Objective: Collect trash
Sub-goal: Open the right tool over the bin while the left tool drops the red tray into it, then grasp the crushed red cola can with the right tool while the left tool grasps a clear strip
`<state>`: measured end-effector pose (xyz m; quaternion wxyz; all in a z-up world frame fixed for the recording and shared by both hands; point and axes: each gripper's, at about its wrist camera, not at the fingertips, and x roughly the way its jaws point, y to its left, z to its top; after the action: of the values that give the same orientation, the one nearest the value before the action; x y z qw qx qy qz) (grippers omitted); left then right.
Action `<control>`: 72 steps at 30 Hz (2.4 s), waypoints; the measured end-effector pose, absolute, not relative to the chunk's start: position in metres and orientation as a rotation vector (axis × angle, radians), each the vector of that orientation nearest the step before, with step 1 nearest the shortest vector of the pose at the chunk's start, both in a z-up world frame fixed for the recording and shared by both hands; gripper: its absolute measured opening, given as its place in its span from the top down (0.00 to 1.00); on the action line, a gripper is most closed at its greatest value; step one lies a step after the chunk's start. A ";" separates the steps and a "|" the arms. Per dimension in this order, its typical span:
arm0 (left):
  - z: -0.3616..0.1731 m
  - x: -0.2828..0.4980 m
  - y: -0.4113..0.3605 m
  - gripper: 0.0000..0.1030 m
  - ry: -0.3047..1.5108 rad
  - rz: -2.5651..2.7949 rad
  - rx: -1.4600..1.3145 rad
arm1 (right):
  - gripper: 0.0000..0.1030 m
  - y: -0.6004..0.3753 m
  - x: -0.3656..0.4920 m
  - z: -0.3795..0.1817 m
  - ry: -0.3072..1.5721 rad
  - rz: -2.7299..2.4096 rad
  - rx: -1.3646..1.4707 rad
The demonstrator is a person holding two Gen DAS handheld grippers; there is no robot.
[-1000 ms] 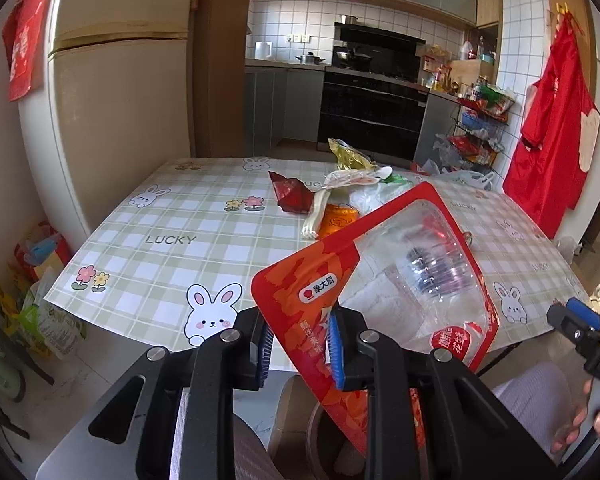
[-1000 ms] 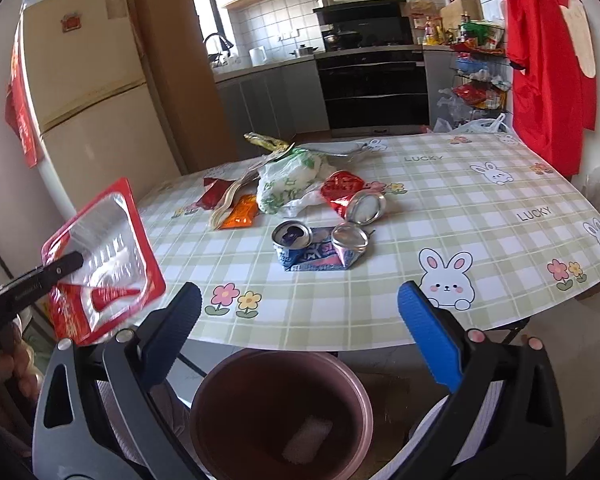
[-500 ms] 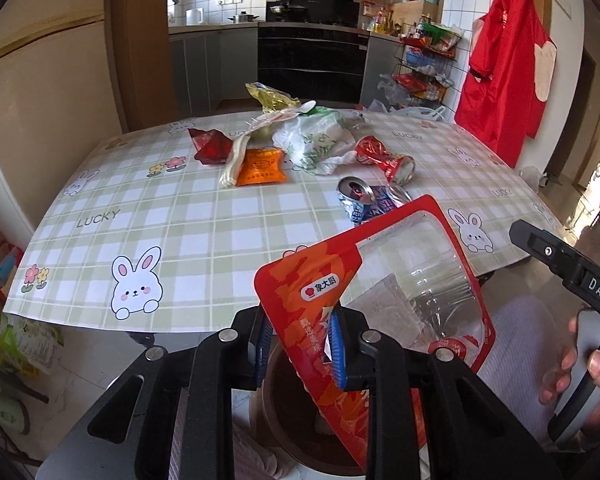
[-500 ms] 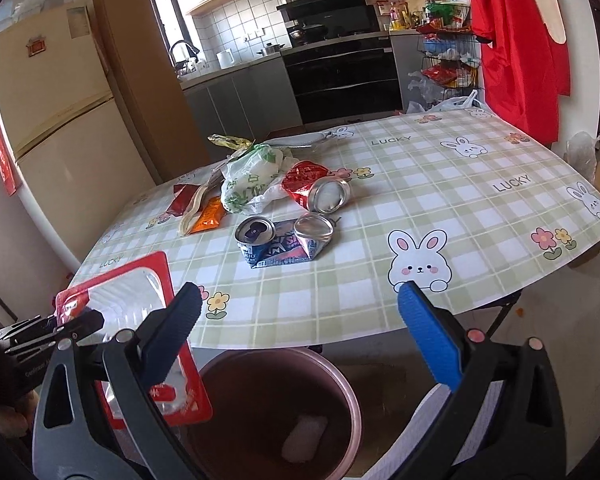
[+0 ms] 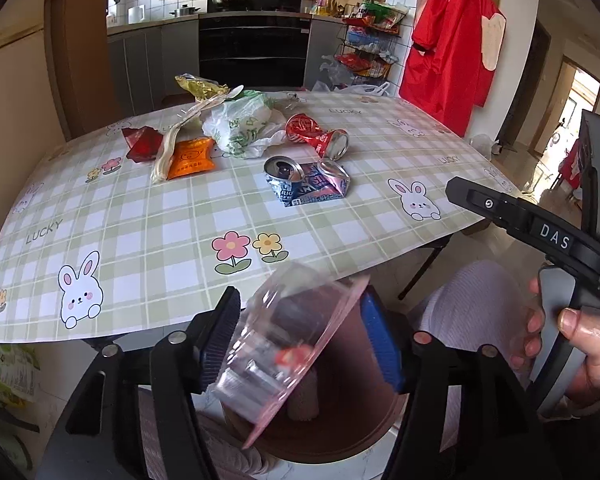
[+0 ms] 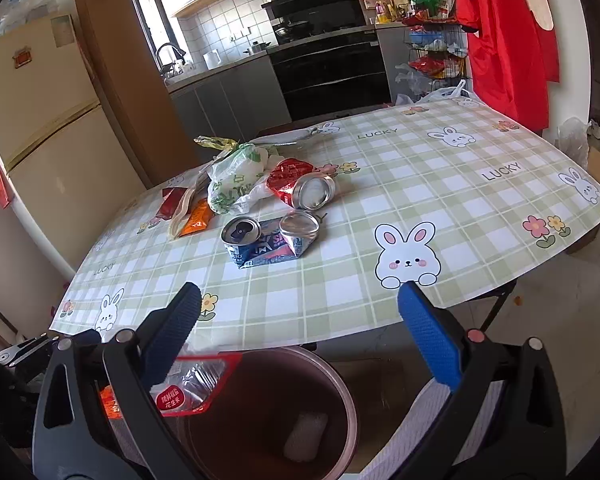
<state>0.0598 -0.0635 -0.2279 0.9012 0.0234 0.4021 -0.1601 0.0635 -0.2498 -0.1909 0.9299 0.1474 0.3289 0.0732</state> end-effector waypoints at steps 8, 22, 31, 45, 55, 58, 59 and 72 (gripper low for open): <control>-0.227 0.062 -0.058 0.37 0.826 -0.318 0.016 | 0.06 -0.248 0.064 -0.191 0.684 0.152 0.299; -0.228 0.067 -0.044 0.34 0.826 -0.270 -0.029 | 0.06 -0.251 0.065 -0.194 0.696 0.149 0.303; -0.229 0.093 -0.008 0.33 0.821 -0.175 -0.075 | 0.06 -0.250 0.075 -0.200 0.723 0.151 0.261; -0.240 0.226 0.044 0.33 0.837 -0.113 -0.121 | 0.06 -0.231 0.174 -0.197 0.747 0.228 0.115; -0.284 0.342 0.049 0.40 0.944 -0.107 -0.067 | 0.06 -0.228 0.243 -0.210 0.822 0.286 0.112; -0.296 0.362 0.052 0.41 0.971 -0.099 -0.064 | 0.06 -0.226 0.259 -0.212 0.833 0.290 0.077; -0.300 0.366 0.053 0.42 0.980 -0.095 -0.067 | 0.06 -0.226 0.263 -0.212 0.836 0.290 0.065; -0.302 0.366 0.060 0.81 0.992 -0.101 -0.108 | 0.06 -0.192 0.325 -0.236 0.917 0.310 -0.134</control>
<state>0.3658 0.0596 -0.3017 0.8770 -0.0519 0.4753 -0.0485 0.3253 -0.1919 -0.2364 0.8830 -0.0642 0.4404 0.1490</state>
